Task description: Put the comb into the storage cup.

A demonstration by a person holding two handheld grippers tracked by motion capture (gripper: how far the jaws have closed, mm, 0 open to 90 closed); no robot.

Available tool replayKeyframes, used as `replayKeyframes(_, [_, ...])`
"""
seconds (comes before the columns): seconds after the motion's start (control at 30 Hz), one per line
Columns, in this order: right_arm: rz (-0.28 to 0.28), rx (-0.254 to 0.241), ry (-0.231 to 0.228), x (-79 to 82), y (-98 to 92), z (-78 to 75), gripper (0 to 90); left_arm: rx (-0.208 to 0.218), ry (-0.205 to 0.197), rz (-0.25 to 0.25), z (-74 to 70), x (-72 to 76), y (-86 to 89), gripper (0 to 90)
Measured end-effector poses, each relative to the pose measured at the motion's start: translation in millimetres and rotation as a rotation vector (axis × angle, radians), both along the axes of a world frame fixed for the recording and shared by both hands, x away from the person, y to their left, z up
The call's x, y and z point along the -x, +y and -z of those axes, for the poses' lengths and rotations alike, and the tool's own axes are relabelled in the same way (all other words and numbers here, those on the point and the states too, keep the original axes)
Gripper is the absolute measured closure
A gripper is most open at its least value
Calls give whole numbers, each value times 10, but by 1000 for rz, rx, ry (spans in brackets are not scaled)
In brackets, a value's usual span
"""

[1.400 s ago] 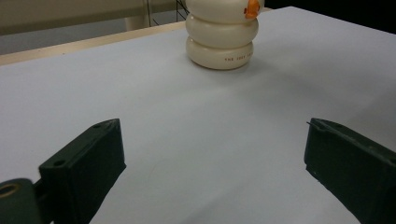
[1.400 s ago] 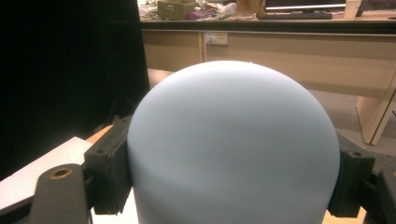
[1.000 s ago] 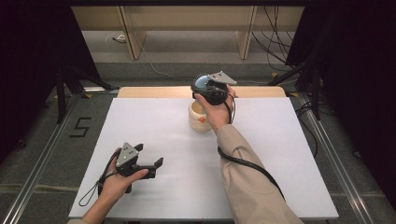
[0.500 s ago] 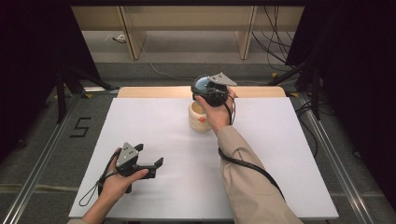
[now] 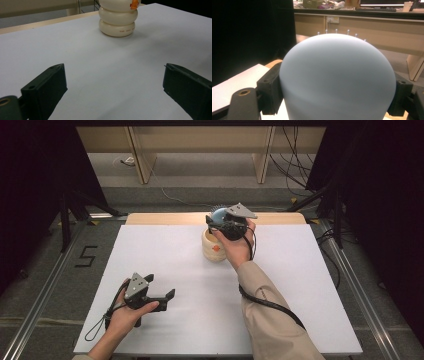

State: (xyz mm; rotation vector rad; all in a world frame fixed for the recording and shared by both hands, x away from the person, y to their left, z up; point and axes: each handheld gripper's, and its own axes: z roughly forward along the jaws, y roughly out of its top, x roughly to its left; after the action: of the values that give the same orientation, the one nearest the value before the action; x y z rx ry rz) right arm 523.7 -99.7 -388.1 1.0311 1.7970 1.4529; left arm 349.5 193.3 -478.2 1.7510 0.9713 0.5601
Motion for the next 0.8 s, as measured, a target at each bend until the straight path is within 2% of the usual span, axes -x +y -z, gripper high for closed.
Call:
replayKeyframes(0.5, [-8,-14,-18,209,-137,26,204,-2,2,0,6,-1,-3,45])
replayKeyframes(0.8, [-19,-14,-15,196,-157,17,165,-3,2,-1,8,-1,-4,45])
